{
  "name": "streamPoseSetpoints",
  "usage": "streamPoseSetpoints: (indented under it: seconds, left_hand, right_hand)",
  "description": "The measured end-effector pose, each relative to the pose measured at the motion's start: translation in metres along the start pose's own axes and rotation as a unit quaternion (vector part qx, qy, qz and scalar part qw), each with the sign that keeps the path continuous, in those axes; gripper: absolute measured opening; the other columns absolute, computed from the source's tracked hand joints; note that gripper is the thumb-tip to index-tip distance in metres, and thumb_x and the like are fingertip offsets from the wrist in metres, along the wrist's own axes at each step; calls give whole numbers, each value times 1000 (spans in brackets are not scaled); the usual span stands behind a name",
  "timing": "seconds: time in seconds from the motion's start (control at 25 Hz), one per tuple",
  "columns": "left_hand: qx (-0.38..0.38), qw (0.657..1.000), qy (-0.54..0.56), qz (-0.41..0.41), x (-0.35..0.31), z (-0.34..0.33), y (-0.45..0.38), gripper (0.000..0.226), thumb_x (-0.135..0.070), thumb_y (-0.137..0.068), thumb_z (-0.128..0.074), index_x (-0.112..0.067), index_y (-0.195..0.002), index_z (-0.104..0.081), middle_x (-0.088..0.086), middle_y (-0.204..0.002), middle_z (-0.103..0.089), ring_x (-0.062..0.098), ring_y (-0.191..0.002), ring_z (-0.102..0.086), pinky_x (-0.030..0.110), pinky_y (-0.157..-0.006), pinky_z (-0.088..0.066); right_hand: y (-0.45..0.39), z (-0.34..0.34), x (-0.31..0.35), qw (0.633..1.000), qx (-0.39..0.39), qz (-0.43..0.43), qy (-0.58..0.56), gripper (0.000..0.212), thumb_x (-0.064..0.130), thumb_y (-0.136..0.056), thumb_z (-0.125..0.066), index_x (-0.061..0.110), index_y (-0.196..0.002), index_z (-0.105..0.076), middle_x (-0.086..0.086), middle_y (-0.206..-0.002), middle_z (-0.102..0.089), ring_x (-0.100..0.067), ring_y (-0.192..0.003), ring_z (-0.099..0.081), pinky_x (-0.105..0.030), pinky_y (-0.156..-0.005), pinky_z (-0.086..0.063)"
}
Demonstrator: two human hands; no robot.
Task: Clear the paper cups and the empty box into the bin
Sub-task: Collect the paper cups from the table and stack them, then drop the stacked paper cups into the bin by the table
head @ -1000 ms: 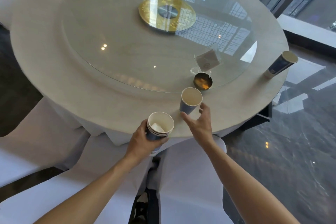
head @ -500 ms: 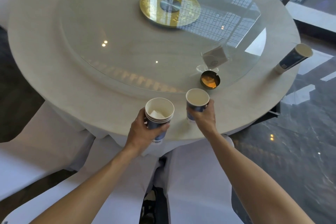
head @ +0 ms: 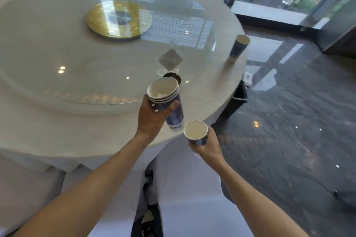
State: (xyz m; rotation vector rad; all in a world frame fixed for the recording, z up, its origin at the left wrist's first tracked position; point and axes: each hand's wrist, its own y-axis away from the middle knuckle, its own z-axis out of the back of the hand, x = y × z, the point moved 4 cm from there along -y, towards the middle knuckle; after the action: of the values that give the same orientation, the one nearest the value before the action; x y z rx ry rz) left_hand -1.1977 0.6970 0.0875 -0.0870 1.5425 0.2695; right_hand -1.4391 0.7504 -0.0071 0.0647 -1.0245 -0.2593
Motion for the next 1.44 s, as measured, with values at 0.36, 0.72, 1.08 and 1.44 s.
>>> streamPoseSetpoints:
  seconds: [0.36, 0.72, 1.08, 1.44]
  left_hand:
    - [127, 988, -85, -21, 17, -157, 120, 85, -27, -72, -97, -11, -138, -46, 8, -135, -64, 26, -123, -64, 41, -97, -61]
    - [219, 971, -98, -7, 38, -301, 271, 100, -54, -49, -96, -20, -134, -56, -5, -121, -72, 13, -112, -70, 29, -89, -58]
    - [295, 946, -137, 3, 46, -395, 320, 91, -30, -61, -103, -21, -138, -55, -3, -125, -72, 15, -116, -69, 35, -101, -58]
    - [245, 956, -159, 9, 79, -460, 259, 84, -52, -56, -98, -50, -123, -49, -27, -118, -63, 1, -108, -64, 13, -83, -52]
  right_hand:
    - [80, 113, -78, 1000, -9, 22, -14, 72, 47, -65, -88, 50, -125, -48, 25, -114, -64, -2, -101, -68, -21, -70, -62]
    - [152, 271, -142, 996, -17, 0, -90, 60, 24, -64, -89, 37, -113, -56, 16, -100, -72, 6, -91, -70, -17, -73, -56]
    - [167, 365, -184, 993, -17, -17, -119, 70, 34, -57, -91, 42, -116, -56, 8, -112, -74, -9, -103, -72, -33, -86, -62]
    - [78, 445, -165, 998, -53, 34, -2, 61, 12, -93, -66, 20, -151, -47, 0, -150, -51, -17, -137, -50, -37, -112, -42]
